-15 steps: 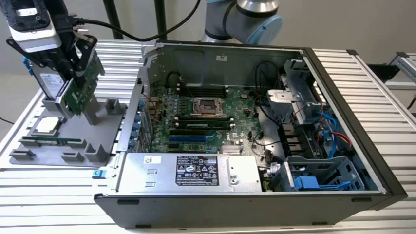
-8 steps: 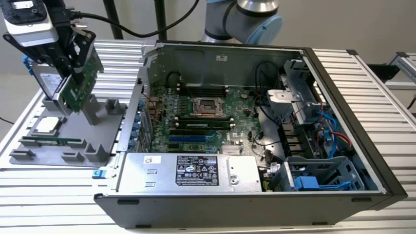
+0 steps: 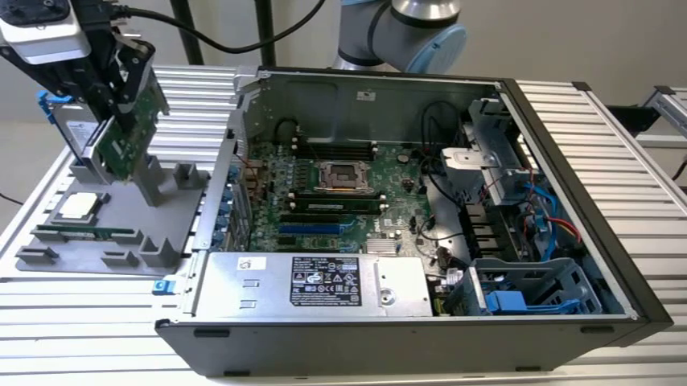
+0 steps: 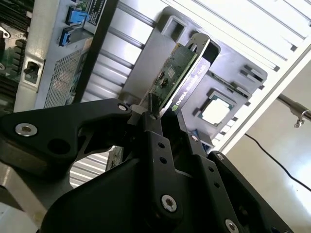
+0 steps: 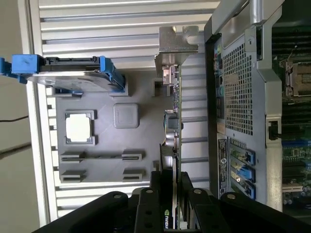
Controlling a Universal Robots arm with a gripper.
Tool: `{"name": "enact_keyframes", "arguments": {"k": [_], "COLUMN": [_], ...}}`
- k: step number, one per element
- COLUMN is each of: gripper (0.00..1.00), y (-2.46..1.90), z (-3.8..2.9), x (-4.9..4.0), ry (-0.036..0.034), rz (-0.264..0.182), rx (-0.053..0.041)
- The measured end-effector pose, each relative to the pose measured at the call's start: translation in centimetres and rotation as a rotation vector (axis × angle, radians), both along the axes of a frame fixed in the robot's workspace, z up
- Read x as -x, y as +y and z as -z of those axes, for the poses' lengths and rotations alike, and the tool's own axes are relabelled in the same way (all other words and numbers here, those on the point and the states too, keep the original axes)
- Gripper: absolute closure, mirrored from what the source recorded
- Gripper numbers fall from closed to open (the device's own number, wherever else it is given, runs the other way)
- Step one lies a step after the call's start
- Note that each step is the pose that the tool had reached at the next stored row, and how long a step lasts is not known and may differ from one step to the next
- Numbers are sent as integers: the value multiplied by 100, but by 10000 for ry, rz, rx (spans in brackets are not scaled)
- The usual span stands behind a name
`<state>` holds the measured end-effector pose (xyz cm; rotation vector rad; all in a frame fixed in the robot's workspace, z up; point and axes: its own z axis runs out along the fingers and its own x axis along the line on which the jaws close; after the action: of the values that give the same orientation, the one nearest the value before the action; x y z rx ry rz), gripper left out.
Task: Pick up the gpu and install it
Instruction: 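Pick up the gpu and move the gpu toward the slot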
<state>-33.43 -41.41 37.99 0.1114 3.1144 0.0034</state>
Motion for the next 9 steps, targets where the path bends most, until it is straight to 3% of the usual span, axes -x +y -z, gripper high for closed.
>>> {"name": "enact_keyframes", "arguments": {"k": [9], "gripper": [100], "y": [0], "z": [-114], "x": [0], "ry": [-1], "rz": [0], "rx": [0]}}
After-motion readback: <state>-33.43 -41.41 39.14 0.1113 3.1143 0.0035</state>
